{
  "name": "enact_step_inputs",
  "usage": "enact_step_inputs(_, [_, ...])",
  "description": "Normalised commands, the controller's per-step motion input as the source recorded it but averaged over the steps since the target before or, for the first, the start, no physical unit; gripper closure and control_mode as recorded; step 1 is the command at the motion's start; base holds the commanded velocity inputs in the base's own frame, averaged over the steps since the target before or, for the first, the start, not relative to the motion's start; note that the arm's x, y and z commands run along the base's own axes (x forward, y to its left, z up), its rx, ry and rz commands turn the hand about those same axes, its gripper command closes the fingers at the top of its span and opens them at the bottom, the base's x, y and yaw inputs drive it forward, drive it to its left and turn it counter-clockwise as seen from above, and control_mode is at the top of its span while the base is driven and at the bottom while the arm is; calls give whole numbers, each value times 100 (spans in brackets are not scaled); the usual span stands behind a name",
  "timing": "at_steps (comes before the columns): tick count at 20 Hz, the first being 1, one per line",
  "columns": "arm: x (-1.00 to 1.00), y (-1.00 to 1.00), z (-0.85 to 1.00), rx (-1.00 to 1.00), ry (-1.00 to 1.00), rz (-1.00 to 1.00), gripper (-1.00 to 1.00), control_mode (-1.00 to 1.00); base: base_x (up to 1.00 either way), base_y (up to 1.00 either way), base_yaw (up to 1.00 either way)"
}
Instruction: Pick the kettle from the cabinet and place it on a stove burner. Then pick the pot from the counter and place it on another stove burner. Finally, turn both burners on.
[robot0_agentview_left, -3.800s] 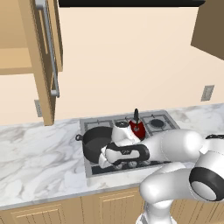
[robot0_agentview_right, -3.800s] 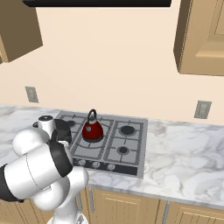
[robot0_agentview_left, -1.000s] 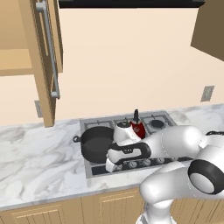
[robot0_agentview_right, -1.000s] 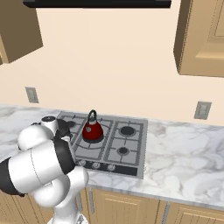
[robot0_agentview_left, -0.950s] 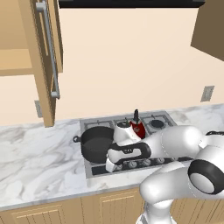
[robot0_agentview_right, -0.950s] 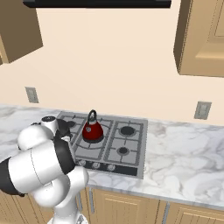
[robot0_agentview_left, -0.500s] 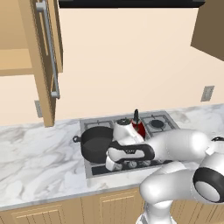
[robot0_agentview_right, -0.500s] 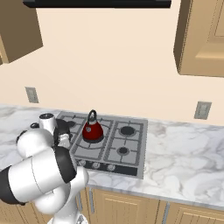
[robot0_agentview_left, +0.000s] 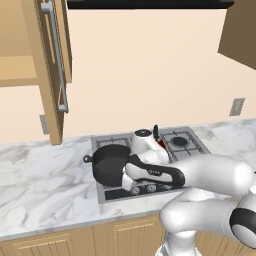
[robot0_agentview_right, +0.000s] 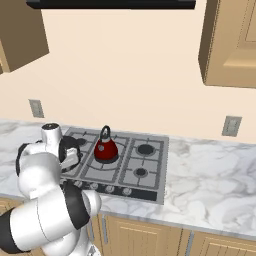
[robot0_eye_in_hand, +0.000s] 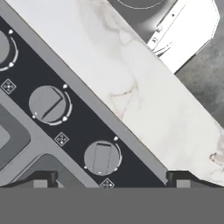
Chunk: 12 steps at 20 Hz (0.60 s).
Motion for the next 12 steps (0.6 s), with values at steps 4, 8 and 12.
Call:
enact_step_inputs(4, [-26,-1,30,0,0,0,-100,-100,0,0,0])
enact_step_inputs(8, [-32,-3,29,0,0,0,-100,-100,0,0,0])
enact_step_inputs(12, [-35,-6,31,0,0,0,-100,-100,0,0,0])
